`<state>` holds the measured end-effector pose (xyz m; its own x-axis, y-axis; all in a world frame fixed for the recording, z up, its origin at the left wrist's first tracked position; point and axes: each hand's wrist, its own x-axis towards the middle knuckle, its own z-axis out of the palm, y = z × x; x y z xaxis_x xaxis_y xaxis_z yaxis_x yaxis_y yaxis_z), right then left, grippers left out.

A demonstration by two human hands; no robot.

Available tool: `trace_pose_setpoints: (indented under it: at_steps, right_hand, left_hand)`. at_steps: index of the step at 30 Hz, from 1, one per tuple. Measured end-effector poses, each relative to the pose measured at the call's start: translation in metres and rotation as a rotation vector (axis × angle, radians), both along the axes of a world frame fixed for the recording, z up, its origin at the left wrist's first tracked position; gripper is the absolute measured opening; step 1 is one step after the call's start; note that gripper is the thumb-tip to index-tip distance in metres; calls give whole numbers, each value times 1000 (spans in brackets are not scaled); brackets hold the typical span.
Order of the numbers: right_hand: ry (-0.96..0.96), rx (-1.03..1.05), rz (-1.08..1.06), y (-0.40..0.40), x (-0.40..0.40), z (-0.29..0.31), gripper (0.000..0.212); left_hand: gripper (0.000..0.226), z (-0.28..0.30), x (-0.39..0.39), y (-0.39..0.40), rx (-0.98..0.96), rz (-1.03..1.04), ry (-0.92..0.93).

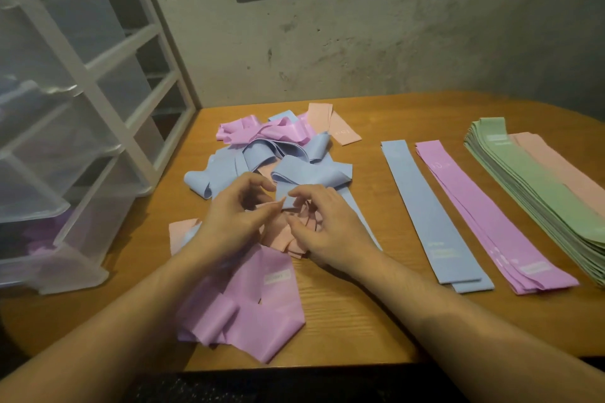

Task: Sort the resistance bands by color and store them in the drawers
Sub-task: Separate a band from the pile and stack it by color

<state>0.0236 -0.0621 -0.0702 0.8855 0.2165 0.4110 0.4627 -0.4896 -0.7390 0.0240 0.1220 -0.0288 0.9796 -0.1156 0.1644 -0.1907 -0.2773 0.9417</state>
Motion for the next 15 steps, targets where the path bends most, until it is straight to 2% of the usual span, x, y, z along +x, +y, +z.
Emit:
trace_pose_setpoints:
  at_steps: [4,8,10,15]
  right_hand:
    - [20,103,24,-1,-2,2,37]
    - [-4,278,-42,-2,-1,5,16]
    - [42,380,-85,-6,0,7,14]
    - [162,559,-162,-12,2,7,11]
  left_hand:
    - [26,18,-2,-15,-98,-51,-6]
    - [34,21,-4,-28,-171,-37,0]
    - [44,14,-2,-31,-125,-26,-18]
    - [57,-2,-7,-35,156,-90,8]
